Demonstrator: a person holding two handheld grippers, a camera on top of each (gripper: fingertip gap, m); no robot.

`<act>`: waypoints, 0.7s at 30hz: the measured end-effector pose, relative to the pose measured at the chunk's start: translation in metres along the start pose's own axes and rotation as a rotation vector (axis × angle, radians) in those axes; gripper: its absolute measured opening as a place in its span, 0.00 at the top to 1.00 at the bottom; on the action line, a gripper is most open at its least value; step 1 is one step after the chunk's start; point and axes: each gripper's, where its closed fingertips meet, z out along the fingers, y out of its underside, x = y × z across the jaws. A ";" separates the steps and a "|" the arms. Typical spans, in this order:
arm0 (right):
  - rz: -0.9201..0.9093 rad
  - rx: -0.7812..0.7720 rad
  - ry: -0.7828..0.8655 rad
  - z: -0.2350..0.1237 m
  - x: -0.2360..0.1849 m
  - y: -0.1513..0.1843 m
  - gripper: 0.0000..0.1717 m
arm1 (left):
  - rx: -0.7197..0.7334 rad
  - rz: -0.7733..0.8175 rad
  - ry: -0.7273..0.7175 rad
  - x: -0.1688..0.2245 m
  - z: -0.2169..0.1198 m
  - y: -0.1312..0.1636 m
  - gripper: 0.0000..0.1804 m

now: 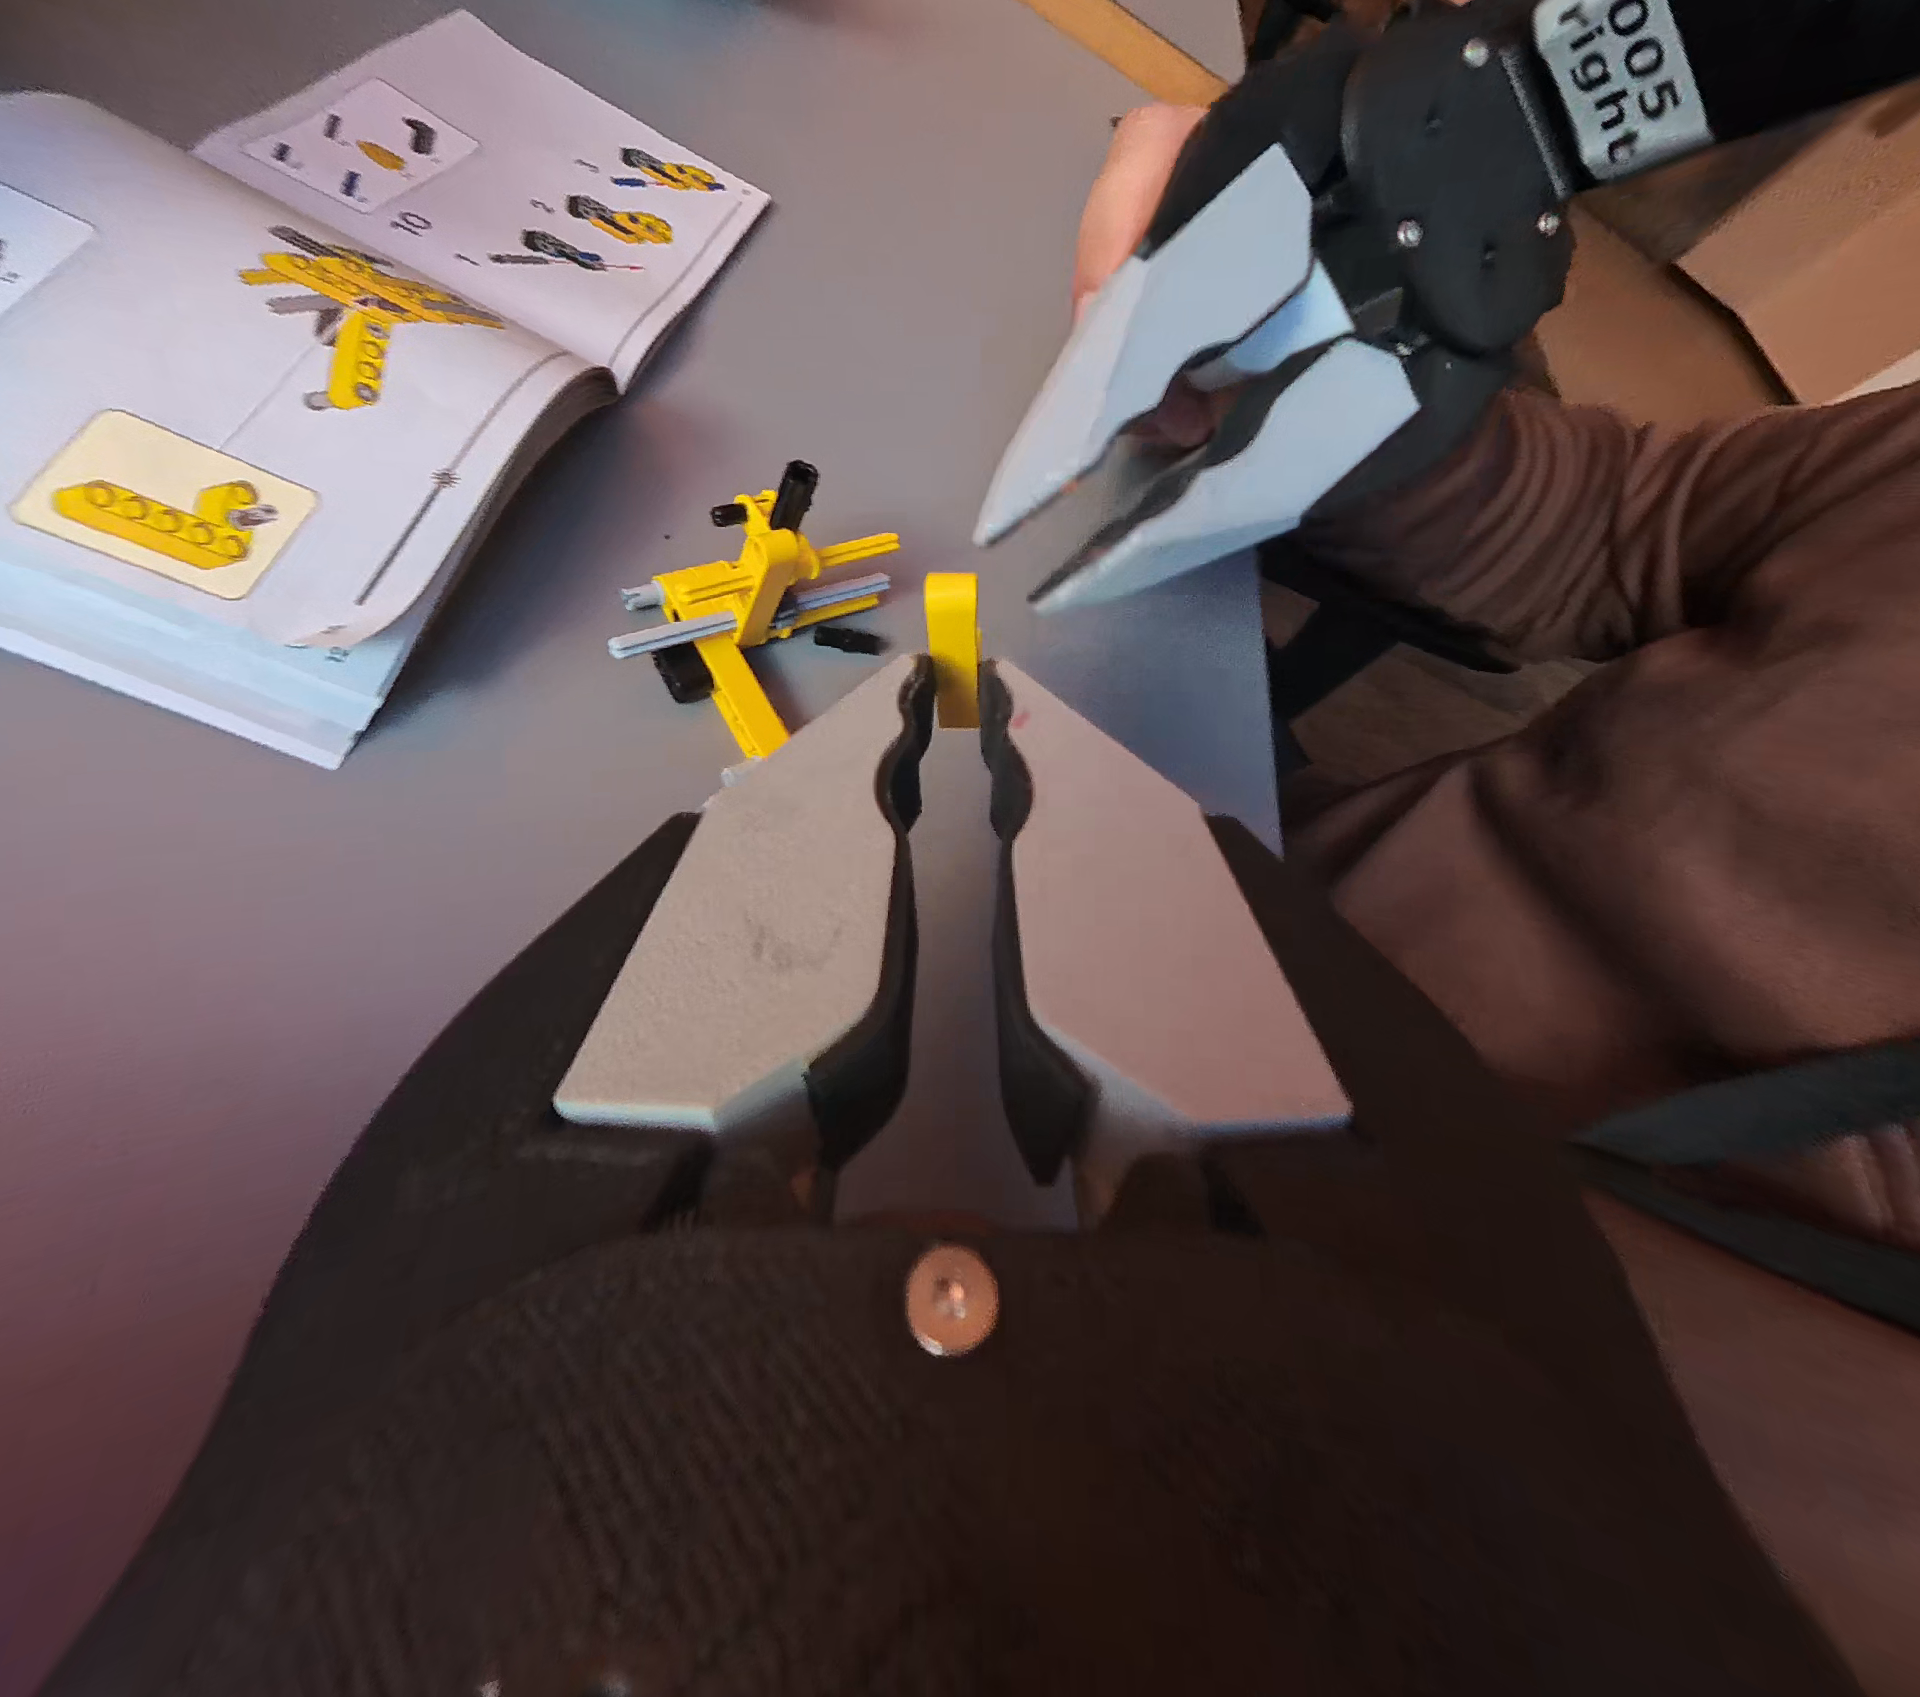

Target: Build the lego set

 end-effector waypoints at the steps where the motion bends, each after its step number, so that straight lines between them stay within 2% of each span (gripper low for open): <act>1: 0.045 -0.023 0.015 0.001 0.007 0.007 0.94 | -0.001 0.014 -0.023 -0.003 0.000 0.000 0.97; 7: 0.161 -0.178 0.051 0.008 0.023 0.046 0.93 | -0.005 0.073 -0.096 -0.012 -0.001 -0.001 0.97; 12: 0.221 -0.213 0.046 0.010 0.029 0.054 0.92 | 0.016 0.066 -0.107 -0.015 -0.005 -0.005 0.97; 17: 0.291 -0.240 0.112 0.006 0.046 0.064 0.93 | 0.025 0.071 -0.132 -0.017 -0.007 -0.007 0.97; 21: 0.291 -0.264 0.130 0.004 0.049 0.069 0.90 | 0.018 0.076 -0.155 -0.019 -0.007 -0.006 0.97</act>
